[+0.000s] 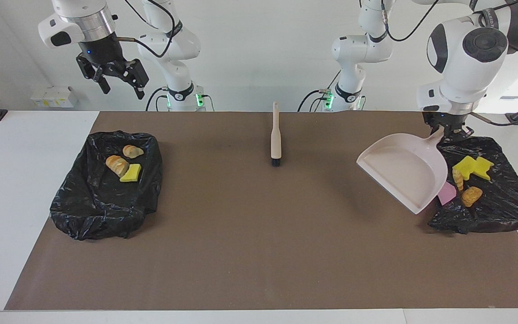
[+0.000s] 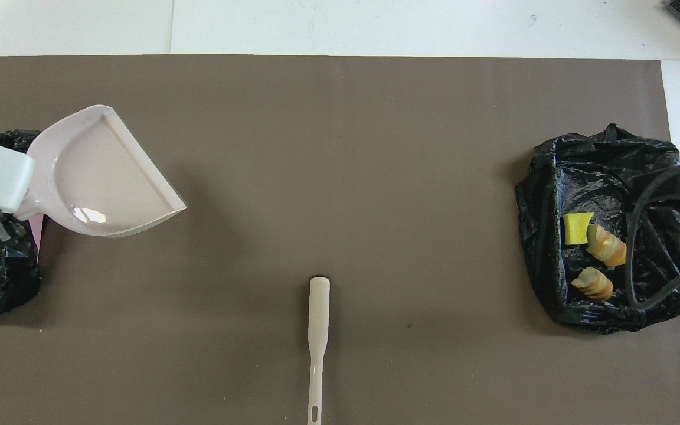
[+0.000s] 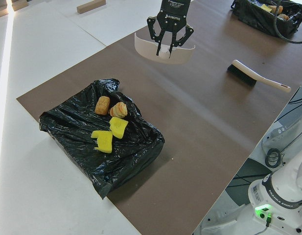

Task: Sweep and dump trash in bin
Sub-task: 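Bring the empty dustpan to the table center with the left gripper and release it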

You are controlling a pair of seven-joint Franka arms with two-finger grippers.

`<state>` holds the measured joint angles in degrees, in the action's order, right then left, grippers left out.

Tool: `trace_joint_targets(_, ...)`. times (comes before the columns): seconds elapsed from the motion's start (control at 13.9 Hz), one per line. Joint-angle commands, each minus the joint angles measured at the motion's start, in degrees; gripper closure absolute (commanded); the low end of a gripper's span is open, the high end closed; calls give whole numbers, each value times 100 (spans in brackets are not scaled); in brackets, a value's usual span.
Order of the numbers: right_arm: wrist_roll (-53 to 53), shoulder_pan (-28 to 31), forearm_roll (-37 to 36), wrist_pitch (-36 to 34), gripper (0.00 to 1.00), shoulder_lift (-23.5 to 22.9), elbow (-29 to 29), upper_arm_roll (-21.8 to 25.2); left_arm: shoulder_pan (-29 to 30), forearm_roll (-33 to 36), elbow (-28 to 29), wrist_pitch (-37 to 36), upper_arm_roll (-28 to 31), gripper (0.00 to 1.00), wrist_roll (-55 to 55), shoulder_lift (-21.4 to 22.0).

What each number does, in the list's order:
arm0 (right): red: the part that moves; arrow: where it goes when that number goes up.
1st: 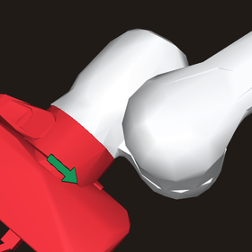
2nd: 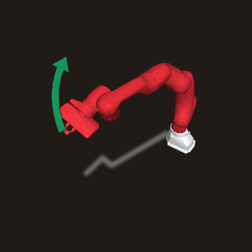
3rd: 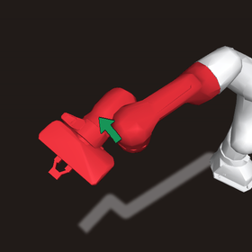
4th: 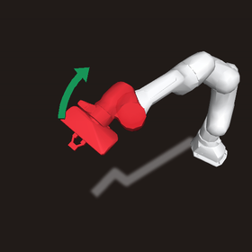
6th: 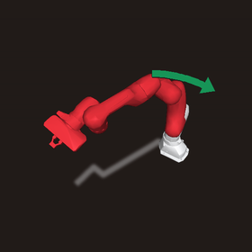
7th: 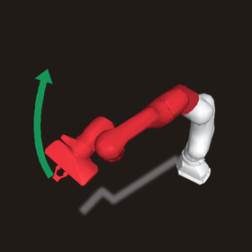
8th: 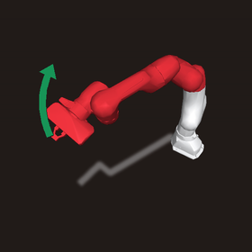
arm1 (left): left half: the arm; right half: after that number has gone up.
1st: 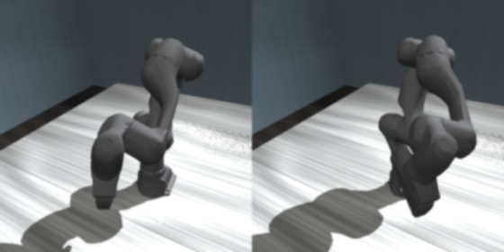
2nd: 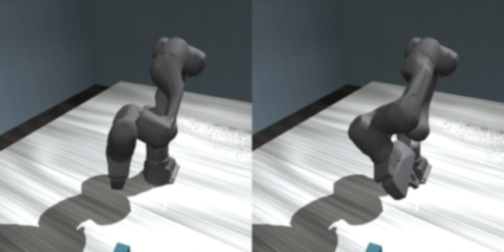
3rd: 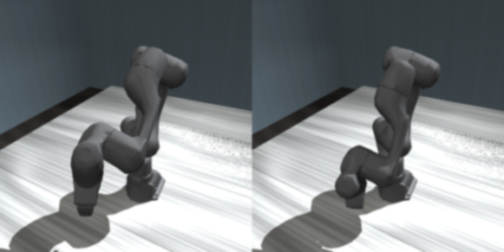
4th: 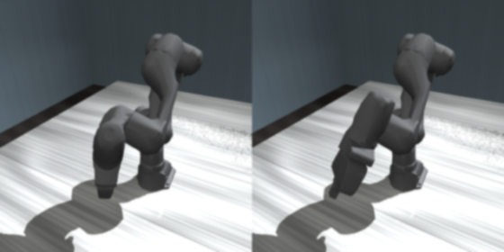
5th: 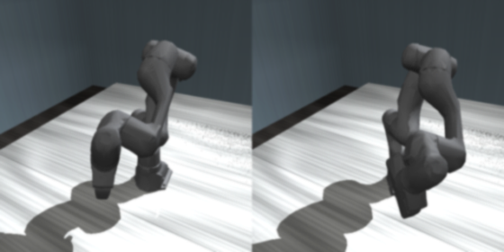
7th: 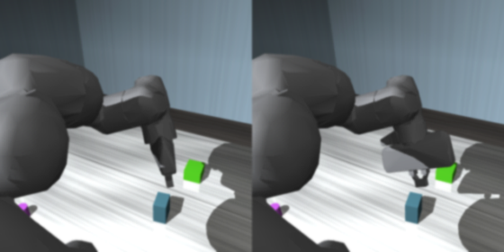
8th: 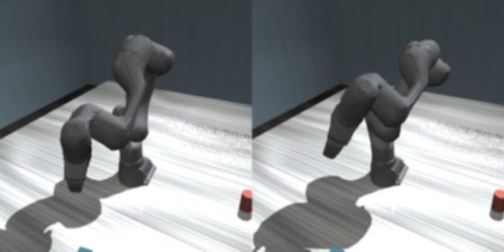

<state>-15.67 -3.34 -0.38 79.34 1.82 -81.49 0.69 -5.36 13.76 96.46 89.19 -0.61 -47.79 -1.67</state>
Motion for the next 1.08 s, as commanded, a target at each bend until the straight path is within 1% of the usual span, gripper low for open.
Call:
trace_joint_targets(0.0, 144, 35, 12, -15, 0, 82, -104, -7, -438, -575, 381, 27, 87, 100, 1433, 342)
trace_joint_targets(0.14, 135, 35, 3, -15, 0, 82, -104, -7, -746, -769, 443, 98, 78, 100, 2375, 325)
trace_joint_targets(0.36, 135, 35, 3, -15, 0, 82, -103, -7, -1211, -1051, 487, 361, 78, 100, 3571, 176)
trace_joint_targets(0.65, 143, 35, 3, -15, 0, 82, -112, -7, -1722, -1306, 452, 712, 78, 100, 4539, -87)
trace_joint_targets(0.72, 135, 35, 3, -15, 0, 82, -112, -7, -1888, -1323, 383, 818, 78, 100, 4829, -279)
trace_joint_targets(0.87, 135, 35, 3, -15, 0, 82, -103, -7, -2187, -1543, 137, 1002, 78, 100, 5392, -815)
trace_joint_targets(0.94, 135, 35, 3, -15, 0, 82, -103, -7, -2293, -1552, 49, 1256, 78, 100, 5577, -1070)
trace_joint_targets(1.01, 135, 35, 3, -15, 0, 82, -103, -7, -2329, -1570, 48, 1641, 78, 100, 5657, -1203)
